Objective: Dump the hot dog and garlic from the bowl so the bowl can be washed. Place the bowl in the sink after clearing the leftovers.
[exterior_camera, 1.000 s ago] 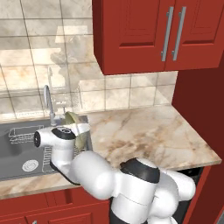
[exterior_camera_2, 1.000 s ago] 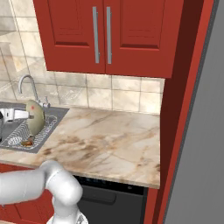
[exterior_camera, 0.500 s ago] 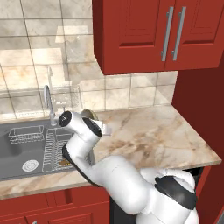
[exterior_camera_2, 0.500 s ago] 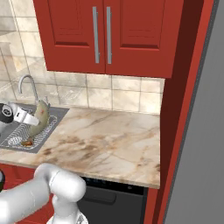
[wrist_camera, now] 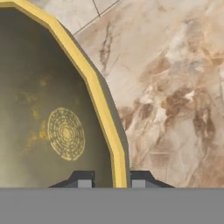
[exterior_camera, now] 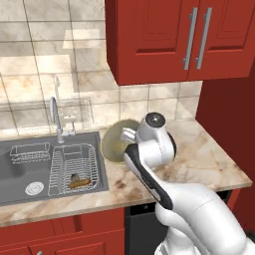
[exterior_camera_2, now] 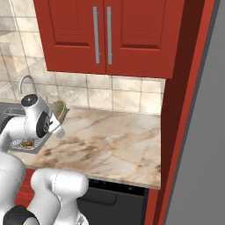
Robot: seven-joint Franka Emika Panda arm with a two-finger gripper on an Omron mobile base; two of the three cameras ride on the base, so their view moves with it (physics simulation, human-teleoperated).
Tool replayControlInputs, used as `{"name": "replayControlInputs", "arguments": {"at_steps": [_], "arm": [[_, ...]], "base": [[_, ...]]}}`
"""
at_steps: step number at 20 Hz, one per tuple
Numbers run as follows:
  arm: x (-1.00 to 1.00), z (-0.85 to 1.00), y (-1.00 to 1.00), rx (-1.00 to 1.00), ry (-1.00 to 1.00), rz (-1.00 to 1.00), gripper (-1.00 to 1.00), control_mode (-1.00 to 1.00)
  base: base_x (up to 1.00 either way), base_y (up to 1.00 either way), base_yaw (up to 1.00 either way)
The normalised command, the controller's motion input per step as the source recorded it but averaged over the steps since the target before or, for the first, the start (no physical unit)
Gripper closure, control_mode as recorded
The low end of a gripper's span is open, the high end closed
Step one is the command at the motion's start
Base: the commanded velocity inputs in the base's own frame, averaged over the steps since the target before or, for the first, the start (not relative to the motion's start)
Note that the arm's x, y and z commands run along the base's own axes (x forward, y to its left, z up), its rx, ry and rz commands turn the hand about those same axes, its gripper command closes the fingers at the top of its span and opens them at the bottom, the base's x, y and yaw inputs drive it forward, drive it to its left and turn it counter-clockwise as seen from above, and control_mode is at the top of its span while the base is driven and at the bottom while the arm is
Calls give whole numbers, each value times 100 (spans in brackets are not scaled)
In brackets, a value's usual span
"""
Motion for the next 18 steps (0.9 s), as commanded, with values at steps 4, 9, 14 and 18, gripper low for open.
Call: {"name": "replayControlInputs", "arguments": {"at_steps": [4, 9, 14, 18], "arm": [[-7, 10, -93, 43, 6, -2, 100, -100], [-2, 0, -46, 15, 1, -3, 100, -100], [0, 0, -4, 2, 0, -2, 100, -100], [0, 0, 0, 2, 0, 0, 100, -100]], "base": [[0, 0, 0], [0, 0, 0], [0, 0, 0], [0, 0, 0]]}}
